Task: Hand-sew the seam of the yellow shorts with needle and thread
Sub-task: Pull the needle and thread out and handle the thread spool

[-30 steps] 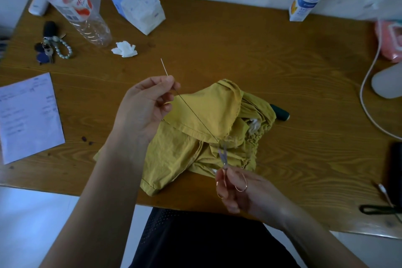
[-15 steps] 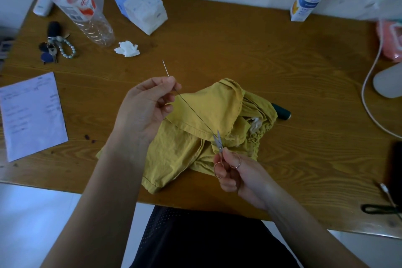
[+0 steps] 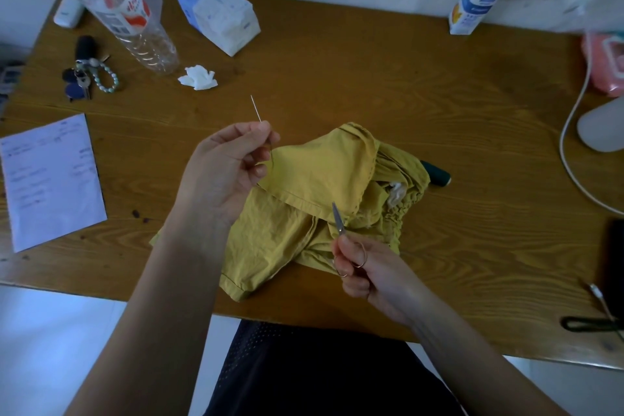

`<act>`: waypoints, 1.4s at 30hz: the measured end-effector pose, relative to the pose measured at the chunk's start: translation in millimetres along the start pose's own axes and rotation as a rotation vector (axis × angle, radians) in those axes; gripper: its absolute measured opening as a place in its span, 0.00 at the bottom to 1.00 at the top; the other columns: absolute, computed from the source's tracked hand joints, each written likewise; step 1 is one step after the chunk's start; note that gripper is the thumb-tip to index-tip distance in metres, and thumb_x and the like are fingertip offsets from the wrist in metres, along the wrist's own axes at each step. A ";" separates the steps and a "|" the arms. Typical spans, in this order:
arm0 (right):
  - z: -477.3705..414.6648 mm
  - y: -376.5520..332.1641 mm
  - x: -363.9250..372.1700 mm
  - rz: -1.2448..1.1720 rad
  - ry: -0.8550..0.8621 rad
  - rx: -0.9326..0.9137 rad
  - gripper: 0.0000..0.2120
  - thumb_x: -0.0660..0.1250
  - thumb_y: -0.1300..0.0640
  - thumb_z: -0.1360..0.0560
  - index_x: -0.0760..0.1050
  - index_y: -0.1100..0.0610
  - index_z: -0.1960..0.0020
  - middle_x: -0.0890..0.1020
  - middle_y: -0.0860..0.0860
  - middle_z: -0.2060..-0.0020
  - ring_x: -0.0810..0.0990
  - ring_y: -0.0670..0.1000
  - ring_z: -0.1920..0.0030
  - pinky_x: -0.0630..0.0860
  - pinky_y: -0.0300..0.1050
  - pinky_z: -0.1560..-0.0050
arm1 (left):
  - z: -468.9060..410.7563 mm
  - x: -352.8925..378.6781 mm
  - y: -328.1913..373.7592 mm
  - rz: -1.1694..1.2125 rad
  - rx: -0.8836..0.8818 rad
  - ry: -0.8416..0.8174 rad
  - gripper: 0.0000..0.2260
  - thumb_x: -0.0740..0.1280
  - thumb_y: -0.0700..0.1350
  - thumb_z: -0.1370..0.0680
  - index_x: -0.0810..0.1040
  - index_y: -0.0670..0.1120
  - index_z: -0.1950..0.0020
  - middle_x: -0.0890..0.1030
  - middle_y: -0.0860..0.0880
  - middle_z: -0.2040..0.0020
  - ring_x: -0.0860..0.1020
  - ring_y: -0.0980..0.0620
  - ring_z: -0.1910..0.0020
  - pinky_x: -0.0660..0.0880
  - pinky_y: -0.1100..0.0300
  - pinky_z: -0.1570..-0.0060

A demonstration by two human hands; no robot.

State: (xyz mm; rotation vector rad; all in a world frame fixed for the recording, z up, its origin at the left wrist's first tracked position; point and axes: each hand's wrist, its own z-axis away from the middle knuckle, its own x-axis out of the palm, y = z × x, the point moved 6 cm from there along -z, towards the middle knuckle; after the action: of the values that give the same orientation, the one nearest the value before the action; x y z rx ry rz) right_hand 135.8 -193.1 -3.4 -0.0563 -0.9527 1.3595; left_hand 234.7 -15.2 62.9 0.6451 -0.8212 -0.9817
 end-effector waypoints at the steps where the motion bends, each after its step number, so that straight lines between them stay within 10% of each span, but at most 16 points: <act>1: 0.4 -0.9 -0.3 0.041 0.010 -0.019 0.11 0.62 0.51 0.26 0.69 0.60 0.57 0.71 0.48 0.73 0.63 0.43 0.77 0.62 0.33 0.77 | 0.3 0.4 0.2 0.000 0.001 -0.003 0.04 0.71 0.42 0.33 0.82 0.48 0.68 0.83 0.49 0.66 0.75 0.58 0.71 0.70 0.67 0.74; 12: 23.3 -29.4 -61.4 1.112 0.380 -0.159 0.05 0.64 0.56 0.23 0.69 0.46 0.53 0.78 0.46 0.65 0.77 0.42 0.67 0.76 0.39 0.64 | 0.6 10.0 0.0 -0.010 -0.012 -0.019 0.07 0.71 0.40 0.31 0.83 0.48 0.69 0.83 0.49 0.67 0.74 0.58 0.71 0.70 0.67 0.74; 25: 41.6 -22.2 -173.7 1.282 0.931 -0.017 0.11 0.69 0.55 0.26 0.76 0.55 0.45 0.82 0.49 0.55 0.74 0.46 0.61 0.66 0.38 0.67 | 9.1 53.7 -10.4 -0.124 -0.032 -0.166 0.02 0.72 0.44 0.34 0.83 0.47 0.66 0.83 0.49 0.66 0.74 0.59 0.71 0.70 0.68 0.74; 42: 34.3 -53.1 -191.2 1.285 0.966 -0.092 0.12 0.67 0.56 0.25 0.75 0.52 0.43 0.81 0.46 0.54 0.78 0.44 0.56 0.74 0.37 0.60 | 17.3 80.0 -15.6 -0.250 -0.057 -0.223 0.03 0.71 0.45 0.35 0.83 0.48 0.67 0.83 0.50 0.65 0.74 0.59 0.71 0.70 0.68 0.74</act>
State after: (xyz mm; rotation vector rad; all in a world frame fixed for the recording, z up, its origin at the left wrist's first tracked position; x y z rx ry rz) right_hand 174.4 -383.7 -56.0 -1.4590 -0.0326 2.0650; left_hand 238.0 -95.7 84.1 0.6055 -0.9188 -1.3171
